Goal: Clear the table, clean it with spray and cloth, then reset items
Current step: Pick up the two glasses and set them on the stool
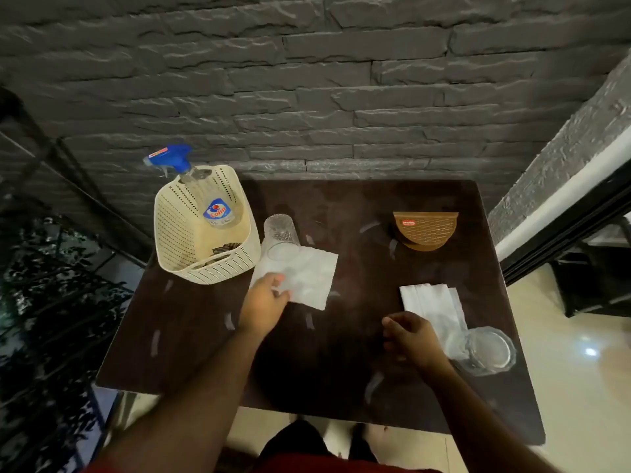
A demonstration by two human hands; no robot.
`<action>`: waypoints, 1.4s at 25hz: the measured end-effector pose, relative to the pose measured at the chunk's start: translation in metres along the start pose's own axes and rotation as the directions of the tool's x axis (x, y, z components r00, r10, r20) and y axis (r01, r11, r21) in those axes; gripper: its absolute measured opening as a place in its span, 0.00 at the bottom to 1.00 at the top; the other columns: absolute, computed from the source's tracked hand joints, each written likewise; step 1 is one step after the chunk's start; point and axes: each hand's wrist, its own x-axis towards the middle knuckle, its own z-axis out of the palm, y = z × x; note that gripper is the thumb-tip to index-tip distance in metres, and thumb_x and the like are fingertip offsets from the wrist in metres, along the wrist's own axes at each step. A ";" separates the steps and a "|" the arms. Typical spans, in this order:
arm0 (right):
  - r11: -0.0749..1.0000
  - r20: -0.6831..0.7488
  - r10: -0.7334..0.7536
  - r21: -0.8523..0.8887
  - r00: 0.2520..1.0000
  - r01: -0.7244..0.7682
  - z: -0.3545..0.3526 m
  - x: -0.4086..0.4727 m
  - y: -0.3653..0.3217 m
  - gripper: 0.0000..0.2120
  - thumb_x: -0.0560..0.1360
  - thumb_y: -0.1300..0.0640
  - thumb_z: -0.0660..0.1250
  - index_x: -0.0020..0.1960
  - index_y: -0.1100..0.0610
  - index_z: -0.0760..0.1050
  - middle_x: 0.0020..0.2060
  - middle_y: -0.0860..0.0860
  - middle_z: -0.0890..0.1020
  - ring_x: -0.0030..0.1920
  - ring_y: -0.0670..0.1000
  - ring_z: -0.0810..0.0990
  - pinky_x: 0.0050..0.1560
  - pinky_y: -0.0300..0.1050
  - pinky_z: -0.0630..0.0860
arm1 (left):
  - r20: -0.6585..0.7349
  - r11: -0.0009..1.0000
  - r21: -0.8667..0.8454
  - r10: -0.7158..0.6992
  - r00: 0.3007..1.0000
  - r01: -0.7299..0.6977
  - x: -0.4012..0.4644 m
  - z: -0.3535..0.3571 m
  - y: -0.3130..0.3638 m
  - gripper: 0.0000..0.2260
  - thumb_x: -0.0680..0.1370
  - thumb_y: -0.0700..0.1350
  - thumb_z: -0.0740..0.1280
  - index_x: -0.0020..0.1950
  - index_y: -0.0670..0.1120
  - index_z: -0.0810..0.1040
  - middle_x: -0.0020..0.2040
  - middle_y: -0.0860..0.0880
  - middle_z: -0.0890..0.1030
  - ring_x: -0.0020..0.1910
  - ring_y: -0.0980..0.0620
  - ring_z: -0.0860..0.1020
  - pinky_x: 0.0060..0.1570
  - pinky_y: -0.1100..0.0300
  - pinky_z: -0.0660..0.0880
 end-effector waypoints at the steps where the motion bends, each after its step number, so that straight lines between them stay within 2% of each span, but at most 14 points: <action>1: 1.000 0.005 -0.009 -0.007 1.000 0.009 0.000 0.000 0.001 0.06 0.77 0.55 0.69 0.50 0.58 0.79 0.39 0.58 0.84 0.34 0.55 0.82 0.33 0.49 0.74 | -0.034 0.987 0.129 0.101 0.994 -0.095 0.020 -0.005 0.011 0.16 0.75 0.47 0.70 0.62 0.49 0.75 0.59 0.49 0.78 0.53 0.50 0.78 0.55 0.56 0.75; 4: 0.999 -0.015 -0.018 -0.038 1.000 0.017 -0.003 -0.004 0.001 0.05 0.76 0.56 0.69 0.49 0.57 0.80 0.38 0.57 0.84 0.31 0.52 0.82 0.32 0.47 0.76 | -0.031 0.847 0.479 0.277 0.960 -0.228 0.078 -0.014 0.047 0.22 0.76 0.47 0.69 0.69 0.49 0.70 0.67 0.46 0.72 0.65 0.45 0.71 0.61 0.52 0.72; 6: 0.996 -0.038 -0.049 -0.076 0.998 0.046 -0.005 -0.010 0.001 0.04 0.76 0.56 0.69 0.49 0.56 0.81 0.38 0.55 0.84 0.31 0.50 0.82 0.31 0.43 0.76 | 0.019 0.771 0.590 0.286 0.958 -0.241 0.103 -0.005 0.058 0.25 0.76 0.46 0.69 0.71 0.49 0.67 0.71 0.45 0.68 0.70 0.43 0.65 0.63 0.51 0.70; 10: 0.987 -0.119 -0.094 -0.140 0.988 0.077 -0.002 -0.014 0.000 0.03 0.76 0.55 0.70 0.48 0.53 0.82 0.38 0.51 0.85 0.37 0.51 0.84 0.34 0.44 0.79 | 0.089 0.727 0.664 0.155 0.984 -0.175 0.133 0.006 0.049 0.29 0.75 0.44 0.69 0.73 0.52 0.64 0.75 0.44 0.59 0.74 0.40 0.56 0.64 0.47 0.70; 14: 0.977 -0.184 -0.151 -0.174 0.971 0.119 0.001 -0.012 0.000 0.03 0.75 0.57 0.70 0.44 0.55 0.82 0.39 0.50 0.84 0.40 0.50 0.83 0.42 0.50 0.79 | 0.113 0.701 0.680 0.190 0.975 -0.215 0.141 0.006 0.034 0.27 0.77 0.38 0.64 0.74 0.53 0.64 0.78 0.44 0.51 0.76 0.39 0.50 0.68 0.44 0.64; 17: 0.975 -0.239 -0.155 -0.196 0.959 0.109 0.003 -0.013 -0.004 0.04 0.75 0.56 0.70 0.42 0.55 0.82 0.38 0.49 0.83 0.40 0.48 0.82 0.43 0.49 0.78 | 0.096 0.704 0.681 0.192 0.977 -0.205 0.155 -0.001 0.029 0.27 0.78 0.35 0.60 0.75 0.52 0.64 0.77 0.40 0.55 0.74 0.36 0.58 0.68 0.43 0.64; 20: 0.980 -0.300 -0.117 -0.191 0.947 0.061 0.007 -0.010 -0.006 0.05 0.73 0.54 0.72 0.46 0.55 0.80 0.38 0.47 0.81 0.40 0.48 0.81 0.42 0.45 0.78 | 0.078 0.707 0.670 0.237 0.968 -0.227 0.160 -0.012 0.036 0.22 0.78 0.35 0.59 0.71 0.48 0.70 0.65 0.36 0.73 0.61 0.35 0.74 0.60 0.43 0.73; 24: 0.950 -0.318 -0.142 -0.311 0.937 0.038 0.014 -0.001 -0.021 0.14 0.71 0.53 0.74 0.56 0.50 0.78 0.43 0.46 0.79 0.44 0.48 0.80 0.46 0.43 0.76 | 0.097 0.753 0.622 0.196 0.976 -0.213 0.152 -0.007 0.063 0.15 0.79 0.38 0.59 0.64 0.46 0.75 0.58 0.37 0.79 0.56 0.36 0.77 0.54 0.47 0.75; 26: 0.926 -0.284 -0.166 -0.374 0.944 0.050 0.019 0.001 -0.033 0.22 0.70 0.53 0.74 0.62 0.50 0.74 0.48 0.45 0.78 0.47 0.48 0.80 0.46 0.41 0.74 | 0.256 0.725 0.639 0.116 0.960 -0.258 0.139 0.003 0.086 0.11 0.76 0.39 0.66 0.59 0.43 0.79 0.54 0.40 0.81 0.54 0.40 0.79 0.51 0.51 0.78; 28: 0.900 -0.213 -0.189 -0.428 0.958 0.083 0.024 0.005 -0.042 0.30 0.70 0.52 0.75 0.69 0.49 0.69 0.55 0.45 0.77 0.54 0.47 0.78 0.50 0.37 0.72 | 0.403 0.745 0.603 0.023 0.915 -0.284 0.121 0.021 0.101 0.15 0.71 0.38 0.73 0.57 0.43 0.79 0.53 0.43 0.82 0.52 0.43 0.81 0.51 0.53 0.79; 29: 0.887 -0.172 -0.194 -0.451 0.966 0.098 0.026 0.007 -0.044 0.32 0.70 0.52 0.75 0.71 0.50 0.67 0.60 0.47 0.77 0.59 0.48 0.77 0.53 0.37 0.71 | 0.448 0.795 0.548 -0.016 0.894 -0.260 0.113 0.032 0.103 0.16 0.71 0.37 0.74 0.58 0.43 0.79 0.51 0.44 0.82 0.50 0.44 0.81 0.50 0.53 0.80; 31: 0.852 -0.144 -0.206 -0.513 0.968 0.105 0.027 0.009 -0.048 0.34 0.70 0.52 0.74 0.72 0.50 0.64 0.66 0.50 0.75 0.64 0.51 0.75 0.57 0.41 0.72 | 0.472 0.920 0.382 -0.108 0.875 -0.093 0.104 0.049 0.100 0.09 0.75 0.36 0.69 0.55 0.40 0.78 0.45 0.42 0.82 0.42 0.42 0.83 0.45 0.50 0.82; 33: 0.764 -0.240 -0.274 -0.643 0.932 0.059 0.014 0.006 -0.047 0.31 0.71 0.49 0.72 0.71 0.50 0.66 0.66 0.52 0.75 0.65 0.55 0.74 0.59 0.48 0.73 | 0.449 0.955 0.294 -0.177 0.876 0.042 0.104 0.060 0.092 0.05 0.77 0.37 0.64 0.52 0.38 0.77 0.42 0.41 0.83 0.39 0.41 0.83 0.42 0.47 0.82; 35: 0.633 -0.354 -0.309 -0.769 0.883 -0.086 -0.011 0.001 -0.041 0.30 0.71 0.46 0.70 0.70 0.51 0.67 0.67 0.54 0.74 0.67 0.58 0.71 0.62 0.55 0.70 | 0.462 0.950 0.307 -0.198 0.865 0.053 0.113 0.064 0.080 0.06 0.77 0.36 0.65 0.52 0.37 0.77 0.46 0.41 0.83 0.45 0.40 0.83 0.47 0.50 0.81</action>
